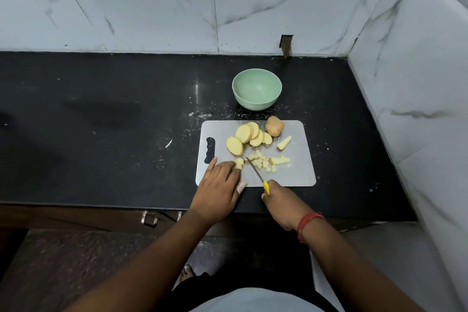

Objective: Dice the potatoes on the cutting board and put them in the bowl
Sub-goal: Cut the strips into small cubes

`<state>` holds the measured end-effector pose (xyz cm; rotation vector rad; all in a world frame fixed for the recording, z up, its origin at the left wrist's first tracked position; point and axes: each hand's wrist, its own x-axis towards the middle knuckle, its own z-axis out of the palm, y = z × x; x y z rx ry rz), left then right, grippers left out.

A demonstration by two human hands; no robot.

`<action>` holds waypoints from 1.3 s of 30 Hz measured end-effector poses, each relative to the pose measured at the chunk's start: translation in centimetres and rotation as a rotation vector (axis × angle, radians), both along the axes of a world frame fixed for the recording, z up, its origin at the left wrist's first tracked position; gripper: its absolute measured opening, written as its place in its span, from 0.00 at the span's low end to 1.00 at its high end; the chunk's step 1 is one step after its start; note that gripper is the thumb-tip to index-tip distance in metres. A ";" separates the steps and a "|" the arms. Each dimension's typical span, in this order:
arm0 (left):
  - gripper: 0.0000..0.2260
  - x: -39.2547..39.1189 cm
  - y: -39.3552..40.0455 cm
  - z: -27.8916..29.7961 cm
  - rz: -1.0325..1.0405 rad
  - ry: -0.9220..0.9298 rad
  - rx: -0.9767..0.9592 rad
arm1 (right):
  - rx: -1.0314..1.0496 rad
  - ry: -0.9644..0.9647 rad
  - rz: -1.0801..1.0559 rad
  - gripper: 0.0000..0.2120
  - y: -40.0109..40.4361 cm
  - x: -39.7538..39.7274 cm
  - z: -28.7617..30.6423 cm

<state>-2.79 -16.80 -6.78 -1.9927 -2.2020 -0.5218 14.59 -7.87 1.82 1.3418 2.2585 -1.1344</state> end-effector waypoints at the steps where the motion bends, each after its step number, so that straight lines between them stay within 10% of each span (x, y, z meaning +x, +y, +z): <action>1: 0.17 0.0 0.0 0.0 -0.002 -0.002 -0.004 | 0.013 -0.009 0.011 0.07 0.1 -0.2 -0.1; 39: 0.14 -0.2 -0.5 -0.2 -0.116 -0.021 0.004 | -0.060 0.043 -0.140 0.07 -0.1 -1.9 -0.6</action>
